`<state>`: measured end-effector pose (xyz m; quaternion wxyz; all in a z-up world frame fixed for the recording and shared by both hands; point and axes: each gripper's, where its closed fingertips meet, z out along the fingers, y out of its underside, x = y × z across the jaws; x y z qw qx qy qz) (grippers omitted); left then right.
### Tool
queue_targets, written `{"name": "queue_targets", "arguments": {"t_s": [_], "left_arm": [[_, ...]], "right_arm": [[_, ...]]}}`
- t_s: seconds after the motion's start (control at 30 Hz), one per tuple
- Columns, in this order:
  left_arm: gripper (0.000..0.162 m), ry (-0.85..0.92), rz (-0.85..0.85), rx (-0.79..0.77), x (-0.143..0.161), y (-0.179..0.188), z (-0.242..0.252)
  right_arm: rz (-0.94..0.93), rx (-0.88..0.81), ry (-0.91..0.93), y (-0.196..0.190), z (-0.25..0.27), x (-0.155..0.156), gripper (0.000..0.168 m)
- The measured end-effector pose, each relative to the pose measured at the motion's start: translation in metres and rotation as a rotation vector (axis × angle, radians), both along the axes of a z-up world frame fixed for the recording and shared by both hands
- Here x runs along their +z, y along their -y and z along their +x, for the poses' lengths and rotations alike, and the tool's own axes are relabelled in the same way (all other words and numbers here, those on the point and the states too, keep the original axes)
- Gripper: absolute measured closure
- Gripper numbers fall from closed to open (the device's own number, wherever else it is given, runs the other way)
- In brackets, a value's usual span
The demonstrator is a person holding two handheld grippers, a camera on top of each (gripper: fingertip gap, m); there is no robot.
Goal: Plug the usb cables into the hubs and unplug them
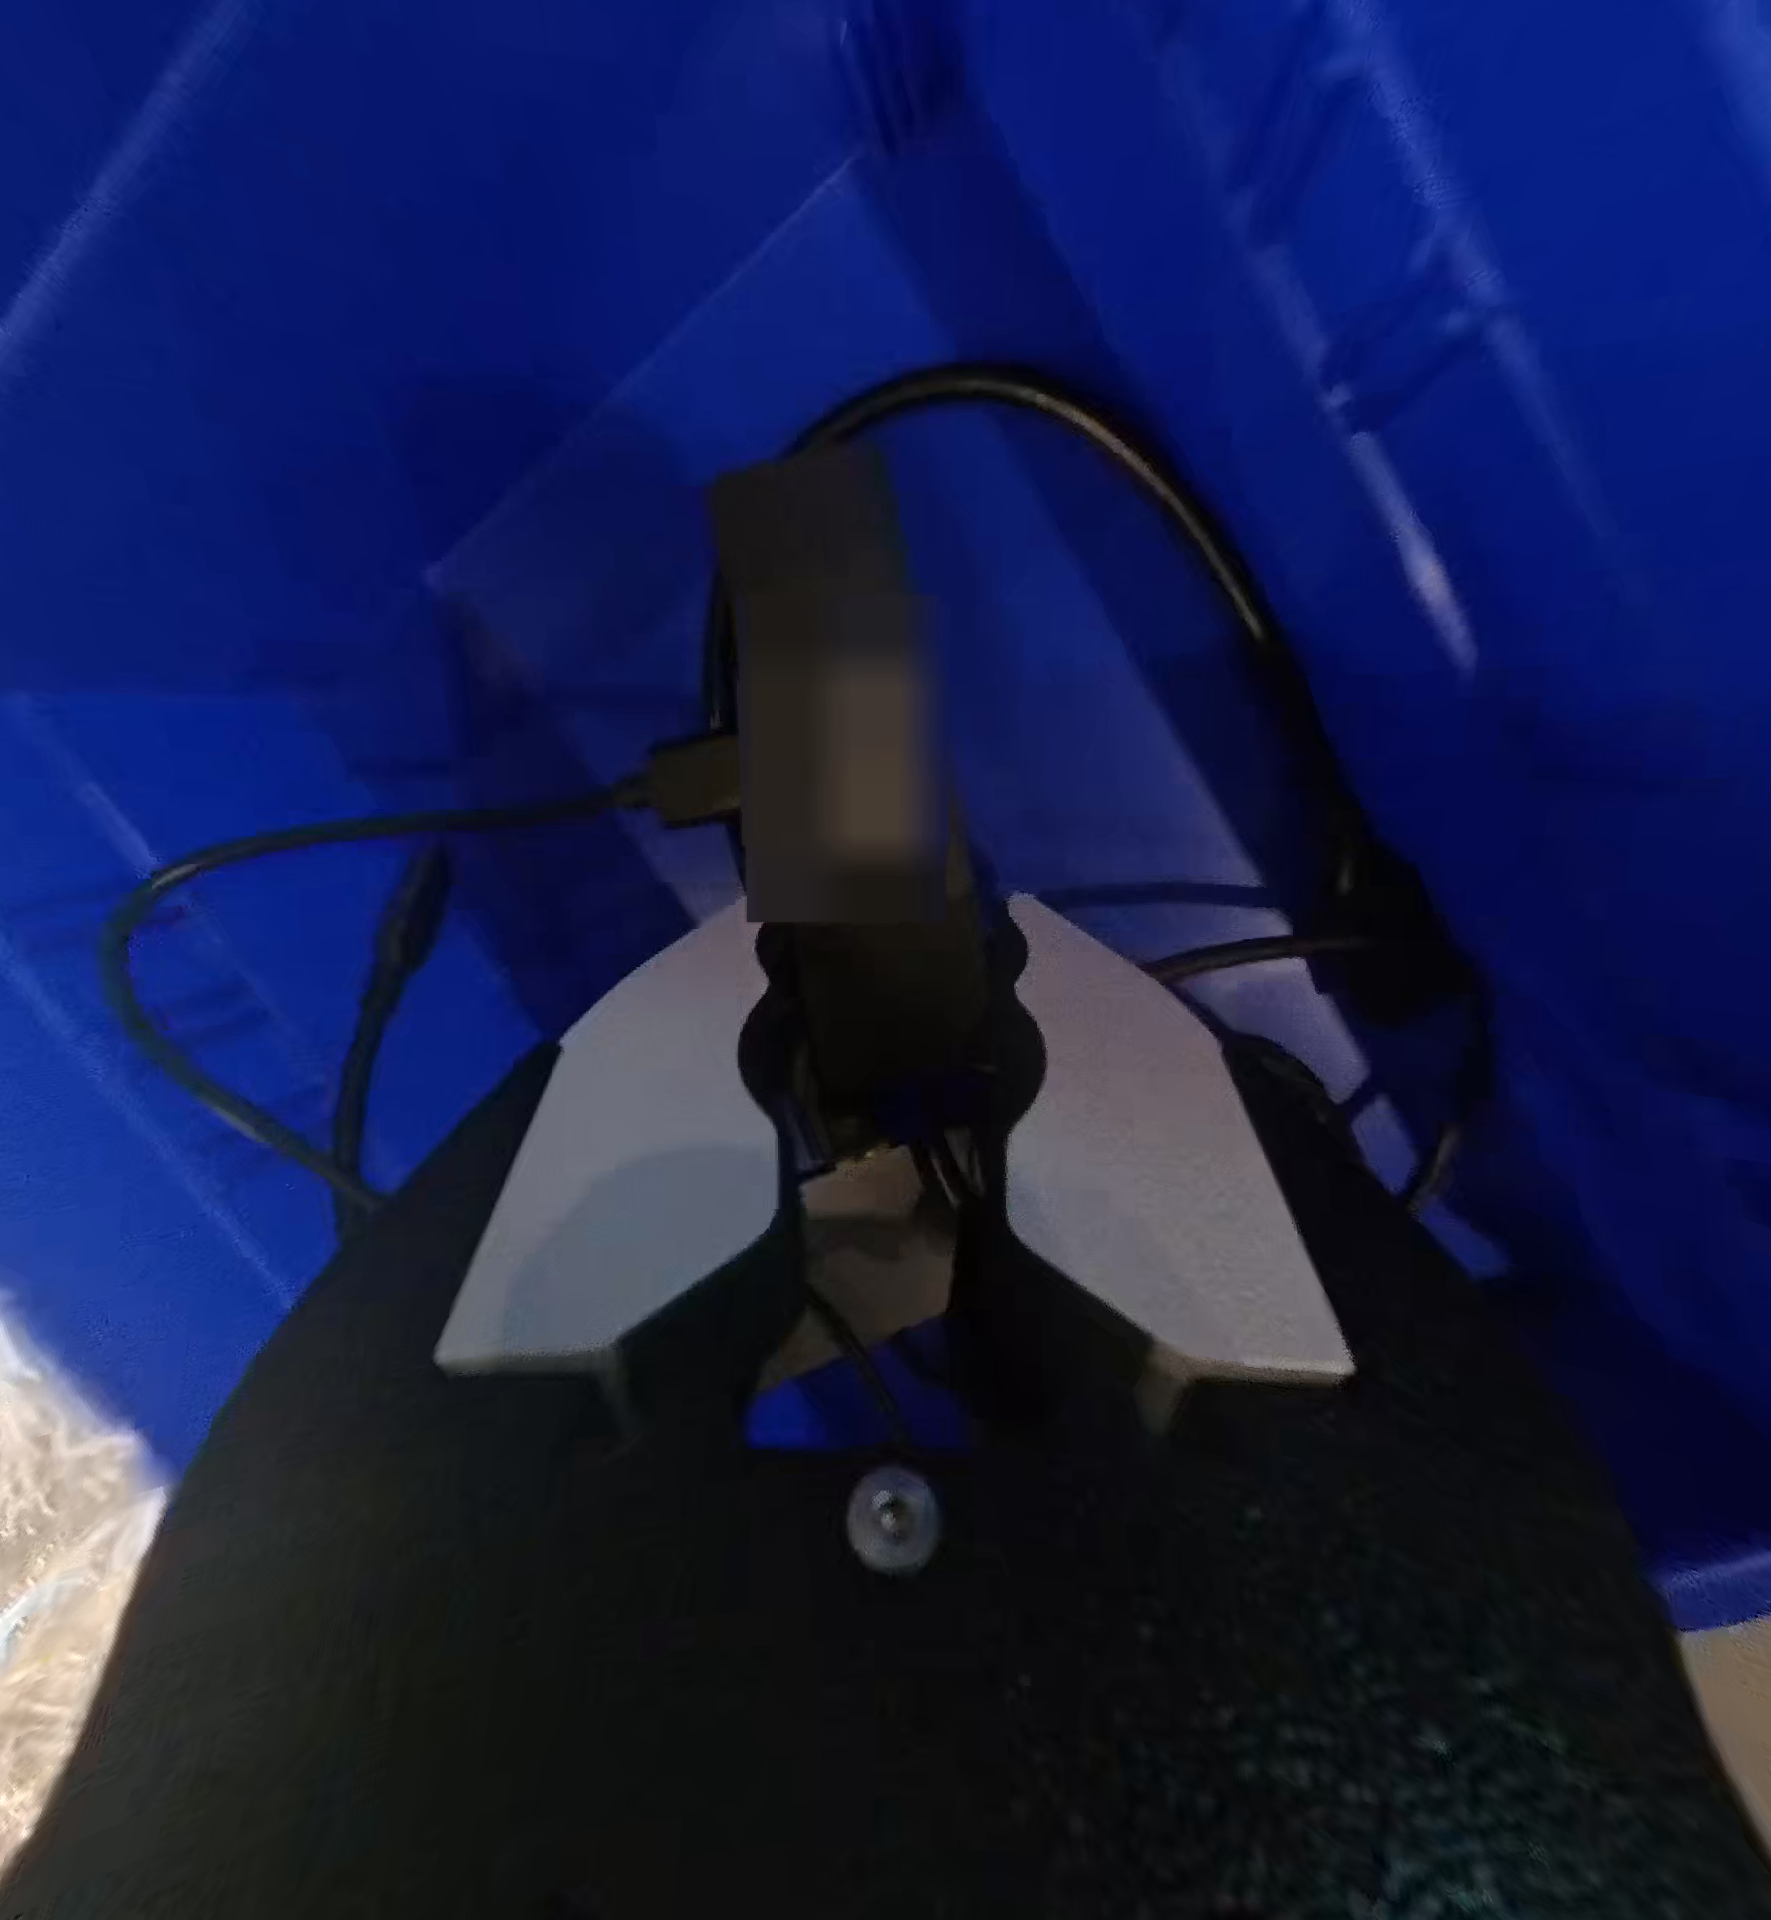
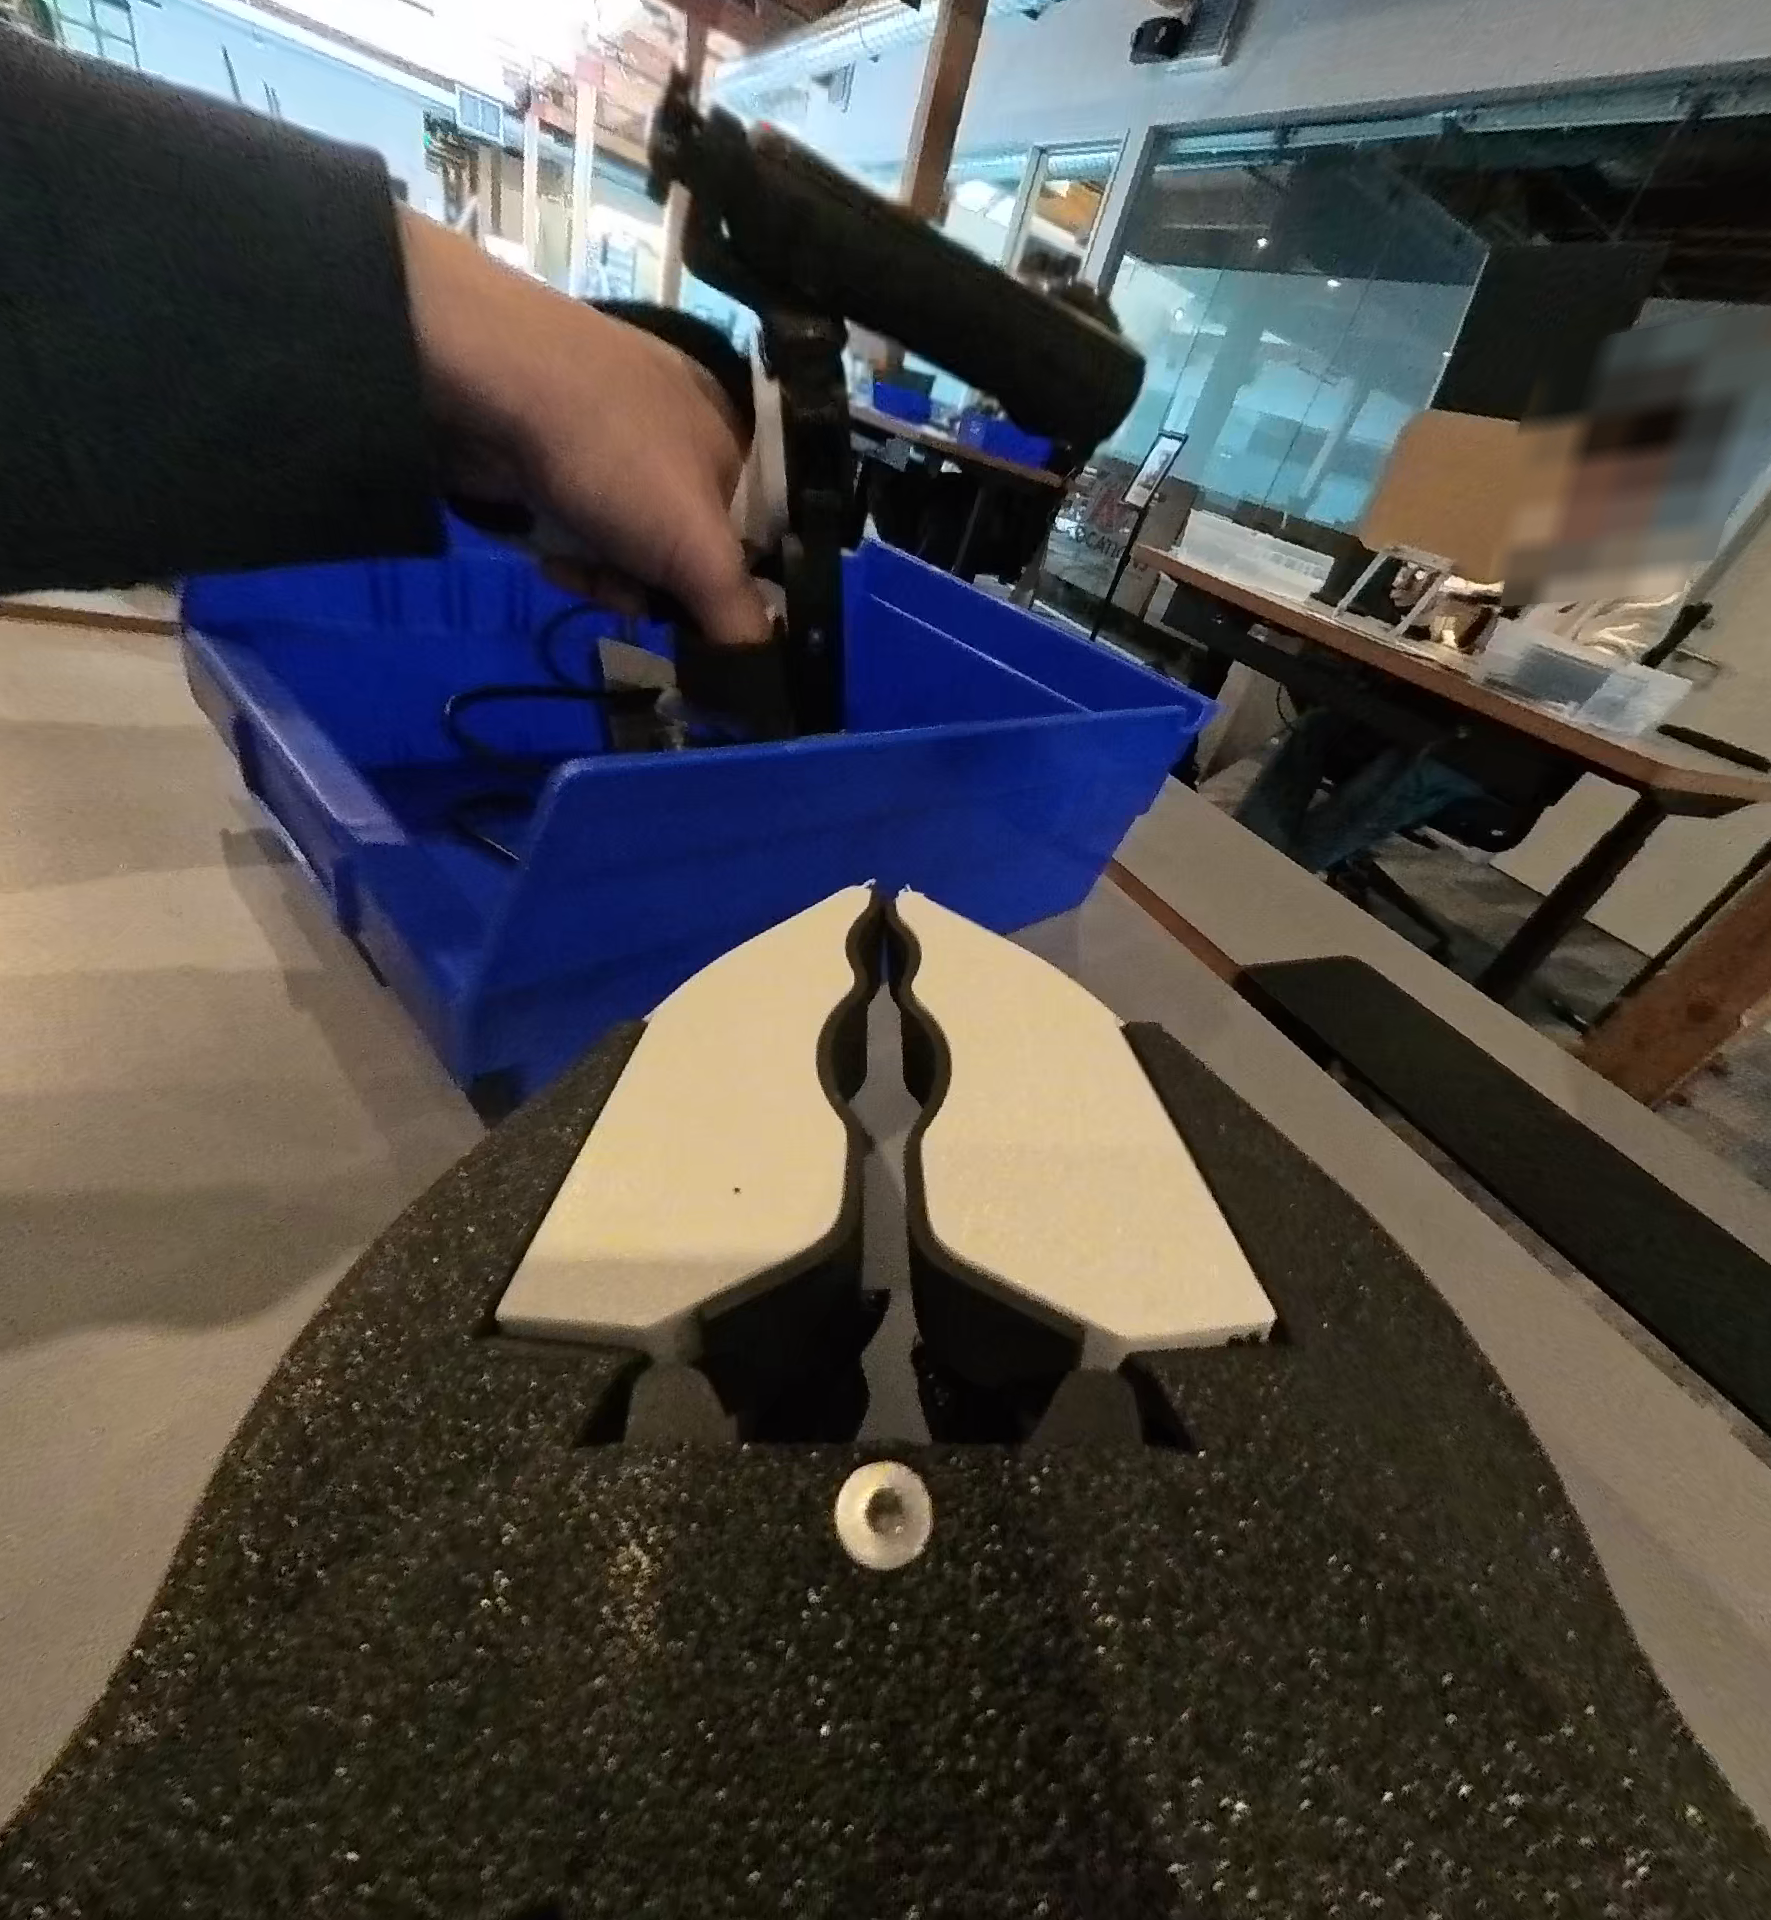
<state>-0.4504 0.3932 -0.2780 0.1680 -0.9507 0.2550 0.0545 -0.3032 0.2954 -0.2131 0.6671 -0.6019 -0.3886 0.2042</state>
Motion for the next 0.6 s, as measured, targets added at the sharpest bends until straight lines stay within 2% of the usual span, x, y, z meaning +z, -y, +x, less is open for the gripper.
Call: {"name": "queue_targets", "arguments": {"t_s": [0.1,0.2,0.43,0.6], "left_arm": [[0.126,0.022,0.109,-0.011,0.025,-0.004,-0.002],[0.126,0.078,0.237,-0.014,0.068,-0.006,-0.005],[0.126,0.203,0.542,-0.054,0.200,0.005,-0.005],[0.127,0.278,0.740,-0.130,0.300,0.029,0.021]], "right_arm": [[0.009,-0.001,-0.009,0.000,0.001,0.002,0.168],[0.011,-0.006,-0.027,-0.001,0.003,0.004,0.168],[0.028,-0.050,-0.093,-0.006,0.016,0.014,0.168],[0.007,-0.121,-0.152,-0.018,0.034,0.017,0.168]]}}
